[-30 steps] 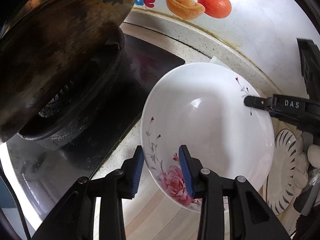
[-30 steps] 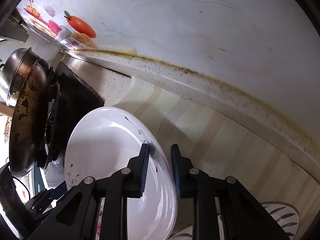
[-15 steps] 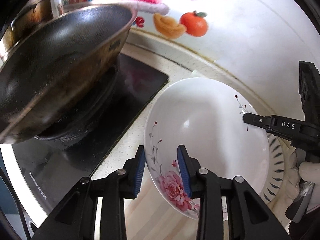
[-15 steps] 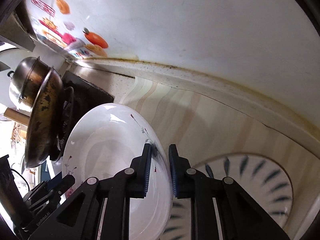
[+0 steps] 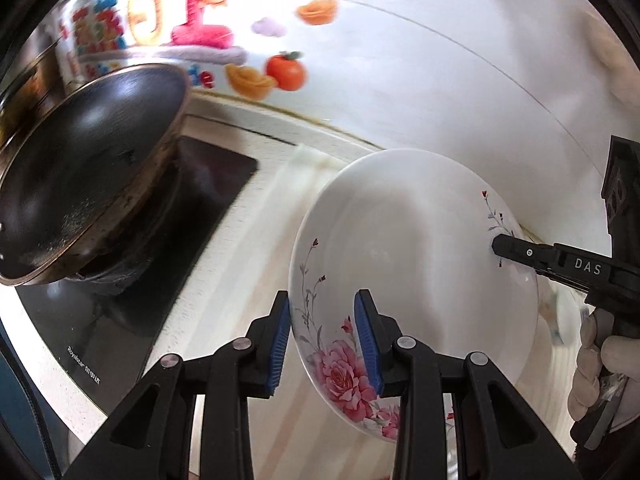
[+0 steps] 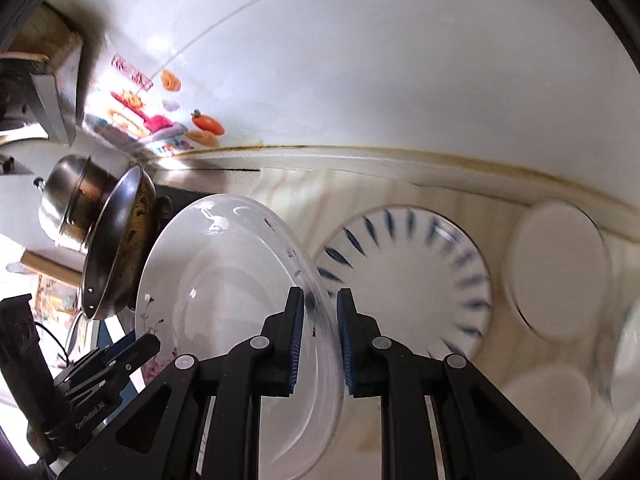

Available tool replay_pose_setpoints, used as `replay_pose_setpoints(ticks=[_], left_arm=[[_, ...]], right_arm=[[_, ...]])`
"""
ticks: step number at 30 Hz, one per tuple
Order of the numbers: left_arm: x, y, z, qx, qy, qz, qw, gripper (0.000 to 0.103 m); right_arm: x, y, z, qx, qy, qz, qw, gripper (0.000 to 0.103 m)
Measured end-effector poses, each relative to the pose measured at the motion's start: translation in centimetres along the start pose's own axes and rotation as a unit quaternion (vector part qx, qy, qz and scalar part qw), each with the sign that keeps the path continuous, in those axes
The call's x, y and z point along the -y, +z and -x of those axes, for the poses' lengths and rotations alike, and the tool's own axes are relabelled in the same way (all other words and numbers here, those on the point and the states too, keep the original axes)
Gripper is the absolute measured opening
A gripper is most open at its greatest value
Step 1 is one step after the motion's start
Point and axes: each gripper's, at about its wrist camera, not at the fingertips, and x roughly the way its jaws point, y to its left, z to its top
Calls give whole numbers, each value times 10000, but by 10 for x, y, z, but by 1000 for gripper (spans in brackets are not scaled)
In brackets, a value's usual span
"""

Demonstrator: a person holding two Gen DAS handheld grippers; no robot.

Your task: Organize plates and bowls

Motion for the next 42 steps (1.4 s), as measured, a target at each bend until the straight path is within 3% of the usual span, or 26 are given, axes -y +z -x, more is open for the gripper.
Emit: replay_pose_setpoints(ticks=[5,12,23,29,42], left_arm=[[30,-11,11,-84,-267,-476,9985,30],[74,-40,15,-334,-588,-1221,9902,30],[117,-95,-20,-1126,-719,-1998,9707,30],[126,-113,-41,-1414,-596,-2228,9627,30],[130,-122,-59,-1549,-300,-2351,9591,30]], right_arm=[[27,-44,47,188,-138,-388,9990,19],[67,-122,91,339,-367,-1035,9934,19],[119,-236,94,36,-555,-1789,9823,19],[141,-270,81,-141,-542,-1988,9784,19],[142,-271,57,-398,-484,-1972,9784,19]])
